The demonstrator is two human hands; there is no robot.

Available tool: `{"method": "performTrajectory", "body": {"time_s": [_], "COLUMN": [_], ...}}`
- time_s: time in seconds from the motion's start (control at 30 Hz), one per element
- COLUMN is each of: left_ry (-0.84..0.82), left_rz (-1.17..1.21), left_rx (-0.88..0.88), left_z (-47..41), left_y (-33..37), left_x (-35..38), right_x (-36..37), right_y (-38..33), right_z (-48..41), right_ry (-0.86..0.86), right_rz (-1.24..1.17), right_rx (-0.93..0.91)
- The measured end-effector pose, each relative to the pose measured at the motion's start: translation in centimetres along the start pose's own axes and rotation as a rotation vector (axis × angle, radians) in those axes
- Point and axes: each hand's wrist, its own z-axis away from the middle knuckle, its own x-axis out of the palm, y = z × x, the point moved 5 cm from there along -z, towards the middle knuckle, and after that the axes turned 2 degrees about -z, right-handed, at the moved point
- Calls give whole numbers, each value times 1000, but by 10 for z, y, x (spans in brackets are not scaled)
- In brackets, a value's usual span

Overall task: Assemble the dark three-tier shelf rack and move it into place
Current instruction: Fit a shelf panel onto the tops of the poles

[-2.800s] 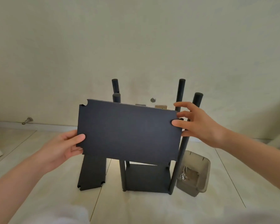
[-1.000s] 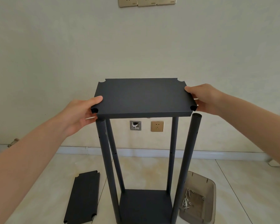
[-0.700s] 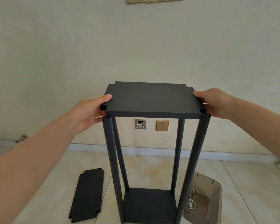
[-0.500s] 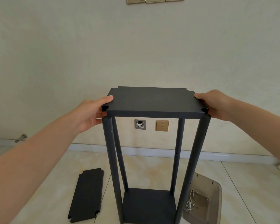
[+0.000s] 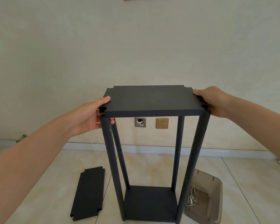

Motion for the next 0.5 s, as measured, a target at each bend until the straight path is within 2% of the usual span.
{"method": "performTrajectory", "body": {"time_s": [0.23, 0.5], "left_ry": [59, 1], "left_rz": [-5, 100], "left_rx": [-45, -22], "left_z": [2, 7], "left_y": [-5, -15], "left_x": [5, 4], "right_x": [0, 2], "right_y": [-2, 3], "right_z": [2, 3], "right_ry": [23, 7], "right_rz": [9, 8], "right_rx": [-18, -40]}}
